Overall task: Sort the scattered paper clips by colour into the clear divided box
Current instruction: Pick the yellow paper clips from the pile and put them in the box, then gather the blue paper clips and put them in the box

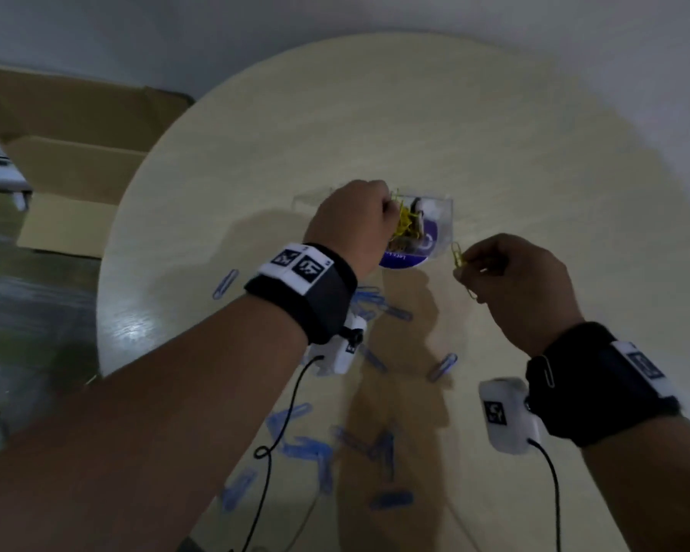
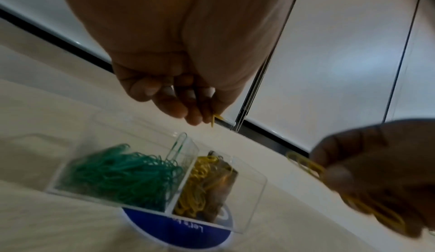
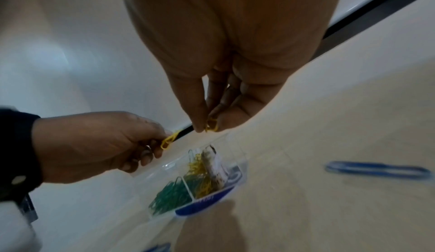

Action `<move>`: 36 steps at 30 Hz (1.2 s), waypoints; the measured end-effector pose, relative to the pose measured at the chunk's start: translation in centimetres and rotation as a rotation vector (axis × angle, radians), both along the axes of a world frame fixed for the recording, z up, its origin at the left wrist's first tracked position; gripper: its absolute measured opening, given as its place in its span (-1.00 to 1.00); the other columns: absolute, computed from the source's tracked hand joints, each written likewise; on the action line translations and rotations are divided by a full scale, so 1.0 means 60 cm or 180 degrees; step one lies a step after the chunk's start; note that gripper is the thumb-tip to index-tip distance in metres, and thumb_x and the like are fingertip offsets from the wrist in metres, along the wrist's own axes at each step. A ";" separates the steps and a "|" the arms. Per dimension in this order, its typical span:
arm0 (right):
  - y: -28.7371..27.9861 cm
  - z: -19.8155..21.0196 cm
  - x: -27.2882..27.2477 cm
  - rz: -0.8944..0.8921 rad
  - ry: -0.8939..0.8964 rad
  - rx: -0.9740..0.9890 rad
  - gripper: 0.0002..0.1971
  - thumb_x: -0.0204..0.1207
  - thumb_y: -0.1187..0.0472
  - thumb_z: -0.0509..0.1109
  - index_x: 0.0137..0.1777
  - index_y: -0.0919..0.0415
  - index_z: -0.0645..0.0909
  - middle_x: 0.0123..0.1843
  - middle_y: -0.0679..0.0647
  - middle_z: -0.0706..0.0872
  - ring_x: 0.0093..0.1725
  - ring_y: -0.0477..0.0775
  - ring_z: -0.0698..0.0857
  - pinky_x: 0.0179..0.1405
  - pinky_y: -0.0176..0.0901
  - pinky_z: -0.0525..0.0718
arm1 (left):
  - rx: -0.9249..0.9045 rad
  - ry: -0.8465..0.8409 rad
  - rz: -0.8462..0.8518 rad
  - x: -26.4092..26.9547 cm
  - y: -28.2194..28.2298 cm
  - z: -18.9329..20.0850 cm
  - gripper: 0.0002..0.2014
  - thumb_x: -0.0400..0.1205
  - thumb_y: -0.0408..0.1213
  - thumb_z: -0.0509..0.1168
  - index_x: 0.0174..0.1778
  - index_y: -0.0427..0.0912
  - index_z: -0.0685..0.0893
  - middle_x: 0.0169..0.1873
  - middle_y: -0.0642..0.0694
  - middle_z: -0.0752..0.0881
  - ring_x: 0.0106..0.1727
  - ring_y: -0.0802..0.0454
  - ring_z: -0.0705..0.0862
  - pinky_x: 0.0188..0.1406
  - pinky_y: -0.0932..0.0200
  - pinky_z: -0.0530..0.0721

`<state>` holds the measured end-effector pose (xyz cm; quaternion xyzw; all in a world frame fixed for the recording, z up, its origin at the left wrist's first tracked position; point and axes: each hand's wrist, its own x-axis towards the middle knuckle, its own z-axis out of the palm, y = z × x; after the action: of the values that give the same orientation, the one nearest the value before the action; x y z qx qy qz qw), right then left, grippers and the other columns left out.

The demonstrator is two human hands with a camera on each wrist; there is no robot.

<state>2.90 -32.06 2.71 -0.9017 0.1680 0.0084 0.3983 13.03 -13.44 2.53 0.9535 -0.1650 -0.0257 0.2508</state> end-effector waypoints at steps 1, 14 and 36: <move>0.000 0.003 0.013 -0.0003 -0.0028 -0.0002 -0.89 0.35 0.12 0.56 -0.18 0.03 0.68 -0.30 -0.05 0.78 -0.29 0.00 0.74 -0.24 -0.14 0.67 | 0.0030 0.0014 -0.0012 0.004 -0.010 -0.008 -0.77 0.71 -0.17 0.15 -0.18 -0.20 0.57 -0.26 -0.13 0.60 -0.24 -0.16 0.57 -0.30 0.03 0.42; 0.063 -0.002 0.140 0.0136 0.0081 0.0102 -0.90 0.37 0.13 0.52 -0.13 0.08 0.74 -0.18 0.06 0.79 -0.15 0.09 0.75 -0.15 -0.15 0.66 | -0.0660 -0.0114 0.0559 -0.022 0.082 0.009 -0.65 0.73 -0.01 0.15 -0.22 -0.19 0.56 -0.40 -0.07 0.56 -0.28 -0.13 0.55 -0.29 -0.01 0.41; 0.127 -0.094 -0.112 0.1108 0.0263 -0.0780 -0.76 0.40 0.38 0.38 0.07 0.25 0.66 -0.01 0.28 0.62 -0.06 0.39 0.68 0.00 0.13 0.65 | -0.0286 0.1125 0.0761 -0.377 0.252 -0.084 -0.84 0.48 -0.29 0.42 -0.11 0.04 0.62 -0.28 0.02 0.74 -0.19 -0.02 0.73 -0.10 0.03 0.68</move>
<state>-3.81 -24.42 -2.95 -0.9577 0.0256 0.0935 0.2710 -9.58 1.69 -2.53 0.9348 -0.0052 -0.1552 0.3194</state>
